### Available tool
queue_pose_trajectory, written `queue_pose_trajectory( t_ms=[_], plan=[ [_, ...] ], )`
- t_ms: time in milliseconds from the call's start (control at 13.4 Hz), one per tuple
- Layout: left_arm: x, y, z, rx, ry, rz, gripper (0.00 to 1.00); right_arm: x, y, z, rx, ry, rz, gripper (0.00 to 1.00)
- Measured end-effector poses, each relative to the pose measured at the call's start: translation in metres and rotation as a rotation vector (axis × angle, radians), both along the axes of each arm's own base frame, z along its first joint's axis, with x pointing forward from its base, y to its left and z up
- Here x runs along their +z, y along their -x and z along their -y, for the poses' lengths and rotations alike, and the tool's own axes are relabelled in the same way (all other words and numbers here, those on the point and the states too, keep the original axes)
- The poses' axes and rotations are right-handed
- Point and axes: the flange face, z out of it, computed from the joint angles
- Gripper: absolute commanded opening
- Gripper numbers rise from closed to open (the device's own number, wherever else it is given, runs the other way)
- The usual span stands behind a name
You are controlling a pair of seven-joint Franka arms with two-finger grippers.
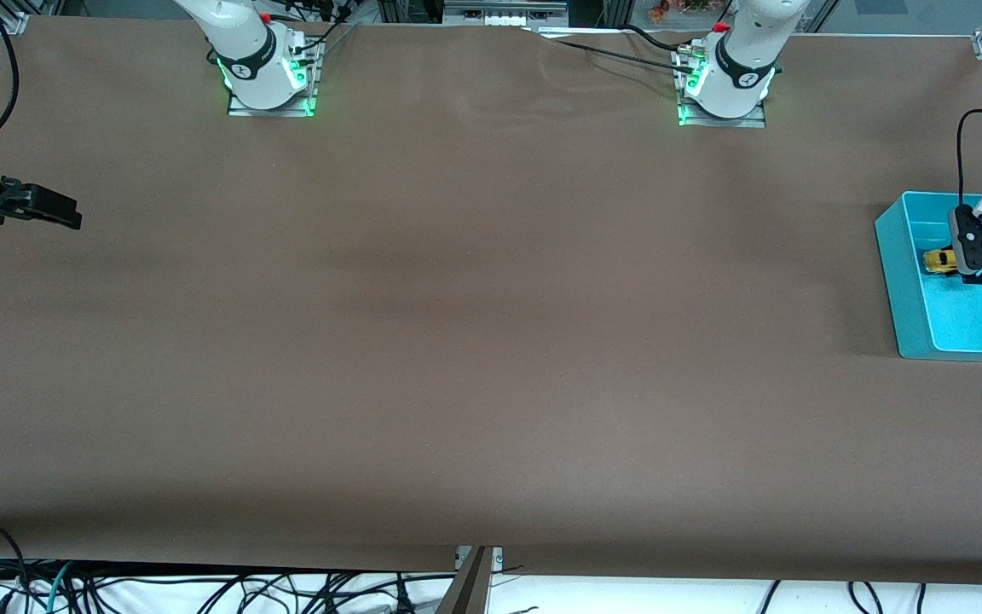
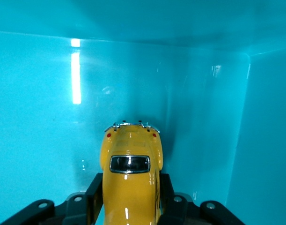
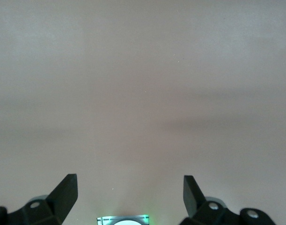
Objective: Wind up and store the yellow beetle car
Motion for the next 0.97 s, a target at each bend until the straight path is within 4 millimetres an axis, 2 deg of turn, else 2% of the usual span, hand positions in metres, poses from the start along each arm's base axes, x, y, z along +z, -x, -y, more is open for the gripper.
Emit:
queue_pose_trajectory(
  t_ms=[149,223,298,372,521,670,819,967],
  plan=[
    [0.01,-0.007,-0.001,-0.007,-0.012,0.016,1.0,0.0,0.0,0.0,0.001,0.0,0.0,1.0],
    [0.022,-0.013,-0.001,-0.013,-0.025,0.023,1.0,0.0,0.0,-0.001,0.001,0.0,0.0,1.0],
    [0.042,-0.022,0.001,-0.017,-0.038,0.018,1.0,0.0,0.0,-0.001,0.002,0.0,0.0,1.0],
    [0.071,-0.032,0.005,-0.009,-0.047,0.003,1.0,0.0,0.0,-0.001,0.002,0.0,0.0,1.0],
    [0.141,-0.054,0.02,0.043,-0.052,-0.054,1.0,0.0,0.0,-0.001,0.002,0.0,0.0,1.0],
    [0.202,-0.077,0.05,0.114,-0.058,-0.11,1.0,0.0,0.0,-0.001,0.002,0.0,0.0,1.0],
    [0.232,-0.098,0.095,0.19,-0.062,-0.14,1.0,0.0,0.0,-0.001,0.003,0.0,0.0,1.0],
    [0.25,-0.117,0.143,0.285,-0.051,-0.132,1.0,0.0,0.0,-0.001,0.003,0.0,0.0,1.0]
  ],
)
